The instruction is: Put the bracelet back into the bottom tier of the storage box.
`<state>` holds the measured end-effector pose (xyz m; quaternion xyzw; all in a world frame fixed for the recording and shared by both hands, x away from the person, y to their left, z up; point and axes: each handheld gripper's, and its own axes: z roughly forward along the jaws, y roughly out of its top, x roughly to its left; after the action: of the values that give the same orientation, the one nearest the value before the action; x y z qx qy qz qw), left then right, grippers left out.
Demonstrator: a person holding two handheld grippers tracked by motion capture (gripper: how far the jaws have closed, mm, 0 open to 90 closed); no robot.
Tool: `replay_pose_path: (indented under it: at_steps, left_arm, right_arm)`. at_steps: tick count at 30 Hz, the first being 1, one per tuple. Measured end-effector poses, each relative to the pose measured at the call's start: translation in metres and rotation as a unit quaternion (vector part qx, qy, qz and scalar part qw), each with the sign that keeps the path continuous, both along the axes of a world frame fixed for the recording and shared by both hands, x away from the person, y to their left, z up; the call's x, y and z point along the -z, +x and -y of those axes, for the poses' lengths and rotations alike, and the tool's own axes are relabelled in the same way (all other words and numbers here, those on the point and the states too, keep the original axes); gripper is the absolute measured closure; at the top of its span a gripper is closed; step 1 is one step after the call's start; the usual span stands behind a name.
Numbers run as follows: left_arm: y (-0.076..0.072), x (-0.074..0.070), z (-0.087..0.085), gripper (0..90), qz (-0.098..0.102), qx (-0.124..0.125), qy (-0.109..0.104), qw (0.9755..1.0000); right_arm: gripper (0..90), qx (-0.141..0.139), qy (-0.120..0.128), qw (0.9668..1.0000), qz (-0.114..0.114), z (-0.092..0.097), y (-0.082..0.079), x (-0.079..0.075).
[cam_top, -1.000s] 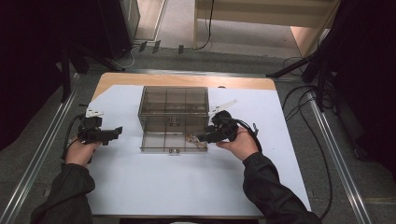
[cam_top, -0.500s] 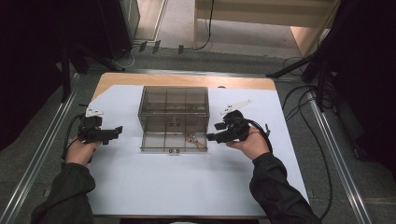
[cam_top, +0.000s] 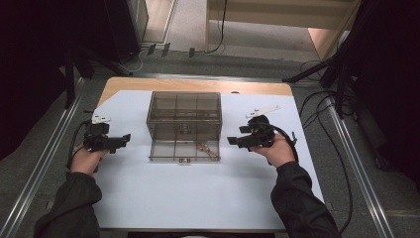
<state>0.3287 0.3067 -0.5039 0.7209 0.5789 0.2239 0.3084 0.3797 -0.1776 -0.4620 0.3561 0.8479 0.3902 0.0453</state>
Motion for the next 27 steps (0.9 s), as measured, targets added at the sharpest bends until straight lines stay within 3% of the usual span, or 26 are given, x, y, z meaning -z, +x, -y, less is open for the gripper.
replay_pose_path:
  at_steps: [14,17,27]
  left_arm:
    - [0.003,0.0,0.002,14.5,0.001,0.004,0.0,1.0]
    - [0.004,0.0,0.003,14.5,0.002,0.005,0.0,1.0]
    - [0.007,0.001,0.007,14.5,-0.004,0.016,0.0,0.9999]
  right_arm:
    - [27.3,0.045,-0.01,0.9984,0.032,0.029,0.006,0.002]
    - [23.6,0.033,-0.009,0.9988,0.036,0.033,0.007,0.004]
    - [23.6,0.073,-0.02,0.9956,0.054,0.052,0.01,0.005]
